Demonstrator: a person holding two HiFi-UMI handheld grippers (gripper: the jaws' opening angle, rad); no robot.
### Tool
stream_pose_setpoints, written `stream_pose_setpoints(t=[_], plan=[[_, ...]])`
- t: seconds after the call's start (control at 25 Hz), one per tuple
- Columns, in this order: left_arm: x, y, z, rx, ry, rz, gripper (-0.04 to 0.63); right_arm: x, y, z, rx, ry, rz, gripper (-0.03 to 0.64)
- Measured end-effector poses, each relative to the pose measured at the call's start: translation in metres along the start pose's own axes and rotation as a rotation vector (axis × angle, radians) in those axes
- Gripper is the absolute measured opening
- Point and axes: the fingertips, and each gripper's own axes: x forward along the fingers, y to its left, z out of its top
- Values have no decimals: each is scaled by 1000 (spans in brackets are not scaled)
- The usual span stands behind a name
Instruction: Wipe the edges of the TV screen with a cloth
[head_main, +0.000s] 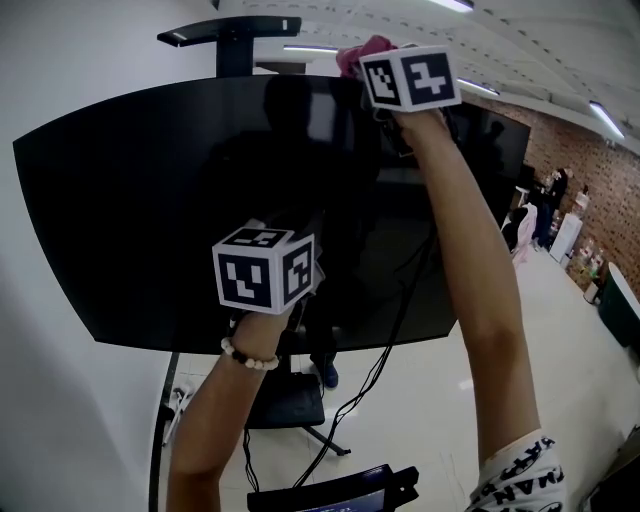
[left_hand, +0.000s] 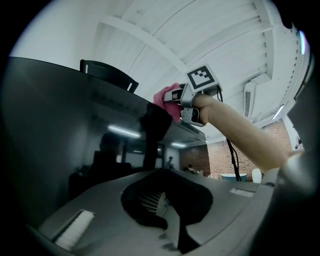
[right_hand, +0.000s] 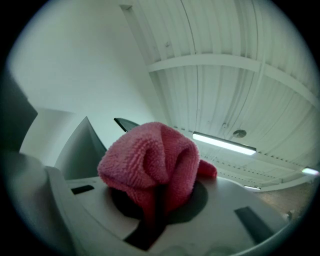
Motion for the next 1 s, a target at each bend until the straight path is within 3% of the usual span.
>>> stream_pose_setpoints(t=[0.2, 0.32, 0.44, 0.56, 0.72, 1.0], plan=[[-44, 16, -4, 21, -16, -5, 2, -63, 0, 24, 131, -170, -9, 46], [-71, 7, -20, 53, -33, 19, 2, -121, 19, 2, 206, -250, 22, 46], [-85, 5, -17, 43, -28, 41, 2, -150, 39, -23, 313, -268, 80, 46], [-109, -1, -37, 23, -19, 91, 2, -185, 78, -76, 363, -228, 122, 46], [-150, -26, -109, -39, 19, 149, 2, -255, 143, -165, 431, -162, 187, 46], [-215, -85, -237, -173, 178, 236, 2, -361, 225, -292, 642, 27, 289, 45]])
